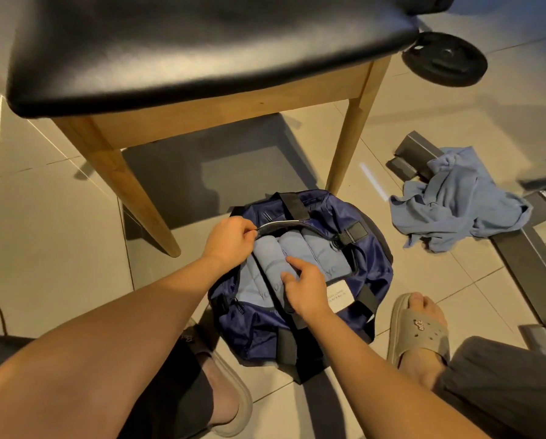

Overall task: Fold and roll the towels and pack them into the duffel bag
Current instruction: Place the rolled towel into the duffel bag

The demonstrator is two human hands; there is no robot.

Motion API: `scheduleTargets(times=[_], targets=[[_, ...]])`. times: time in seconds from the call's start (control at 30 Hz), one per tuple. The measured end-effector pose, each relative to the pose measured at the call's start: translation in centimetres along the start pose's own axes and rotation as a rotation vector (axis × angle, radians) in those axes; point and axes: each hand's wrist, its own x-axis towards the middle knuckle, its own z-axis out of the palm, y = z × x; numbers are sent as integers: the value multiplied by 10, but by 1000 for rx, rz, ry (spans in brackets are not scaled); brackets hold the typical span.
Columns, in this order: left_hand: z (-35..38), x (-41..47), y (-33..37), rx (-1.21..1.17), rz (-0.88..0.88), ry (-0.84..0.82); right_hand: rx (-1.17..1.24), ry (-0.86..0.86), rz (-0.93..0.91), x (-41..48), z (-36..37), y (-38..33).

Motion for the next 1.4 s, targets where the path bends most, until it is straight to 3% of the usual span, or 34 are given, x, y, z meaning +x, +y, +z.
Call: scheduleTargets(times=[0.37, 0.5, 0.7, 0.83, 0.97, 1.17, 1.4], targets=[[12, -1, 16, 45, -11, -271, -17, 42, 47, 5, 5, 4], [24, -1, 19, 105, -10, -290, -123, -30, 51, 1, -4, 9], [13, 0, 24, 133, 82, -513, -320, -40, -46, -6, -25, 11], [24, -15, 27, 198, 116, -454, -554, 38, -190, -7, -46, 18], [31, -17, 30, 203, 70, -420, -749, -25, -187, -8, -59, 23], [37, -17, 40, 239, 1, -411, -805, -96, -154, -12, -71, 35], [41, -16, 49, 270, -68, -399, -723, -463, -189, -13, -107, 33]])
